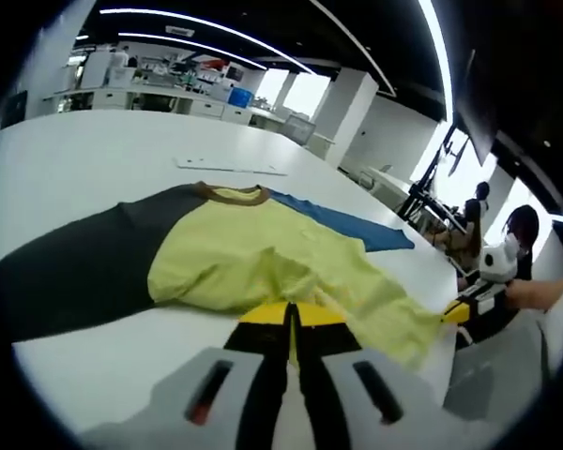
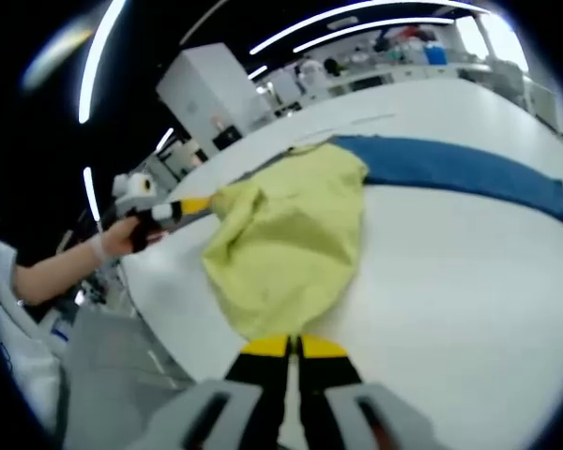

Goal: Fold the garment on the visible template until the final outline fits inside the template.

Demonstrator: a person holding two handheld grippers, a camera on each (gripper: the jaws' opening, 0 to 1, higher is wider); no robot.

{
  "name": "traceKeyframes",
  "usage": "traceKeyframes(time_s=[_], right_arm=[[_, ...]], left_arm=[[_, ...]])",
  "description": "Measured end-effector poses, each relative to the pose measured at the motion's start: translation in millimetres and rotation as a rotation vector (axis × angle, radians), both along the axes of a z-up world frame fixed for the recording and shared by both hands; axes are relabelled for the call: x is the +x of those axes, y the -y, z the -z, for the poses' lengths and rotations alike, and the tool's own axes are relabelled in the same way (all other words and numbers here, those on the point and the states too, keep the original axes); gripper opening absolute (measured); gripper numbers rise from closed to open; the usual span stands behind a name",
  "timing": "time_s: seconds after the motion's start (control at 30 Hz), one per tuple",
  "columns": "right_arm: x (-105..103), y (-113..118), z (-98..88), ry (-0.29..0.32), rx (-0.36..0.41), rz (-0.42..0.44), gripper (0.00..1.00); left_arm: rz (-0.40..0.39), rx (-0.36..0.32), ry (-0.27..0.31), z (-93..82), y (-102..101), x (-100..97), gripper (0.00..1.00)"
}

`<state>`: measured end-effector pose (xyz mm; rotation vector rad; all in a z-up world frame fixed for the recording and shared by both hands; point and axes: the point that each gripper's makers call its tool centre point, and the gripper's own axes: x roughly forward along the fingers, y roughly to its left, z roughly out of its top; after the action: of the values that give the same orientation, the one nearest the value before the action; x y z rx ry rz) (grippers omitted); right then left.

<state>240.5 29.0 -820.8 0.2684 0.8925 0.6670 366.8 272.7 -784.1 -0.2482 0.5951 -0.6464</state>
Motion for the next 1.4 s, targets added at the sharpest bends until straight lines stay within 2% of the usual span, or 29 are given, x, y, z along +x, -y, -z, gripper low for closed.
traceKeyframes(time_s=[0.1,0.27,0.5,0.6,0.7,0.97,1.2,1.4], right_arm=[[1,1,-2.6,0.003,0.004,0.002,0.0],[2,3,-6.2,0.012,0.002,0.002,0.0],[2,5,-10.8,0.022,0.003,0.004,0.0],[2,6,-10.8,0.023,0.007,0.005,0.0],[0,6,-10.2,0.02,0.005,0.0,0.0],[-10,9,-9.4,0.007,0.006,-0.003,0.0],[-18,12,-8.5,-0.011,0.004,0.0,0.0],[-19,17,-3.9,-0.025,-0.005,0.01,0.0]], left_arm=[[-0.031,-0.015,-0.005,-2.4,-15,-4.0,0.0],[-0.063,-0.021,-0.014,-3.9,-25,-19.8,0.0],[-0.113,0.005,-0.025,0.5,-49,-35.6,0.0],[-0.147,0.013,-0.048,2.7,-54,-52.6,0.0],[-0.168,0.029,-0.068,7.9,-67,-61.1,0.0],[-0.161,0.097,-0.163,26.3,-87,-104.1,0.0],[-0.178,0.086,-0.246,37.0,-93,-131.6,0.0],[-0.201,0.076,-0.31,45.0,-94,-146.0,0.0]])
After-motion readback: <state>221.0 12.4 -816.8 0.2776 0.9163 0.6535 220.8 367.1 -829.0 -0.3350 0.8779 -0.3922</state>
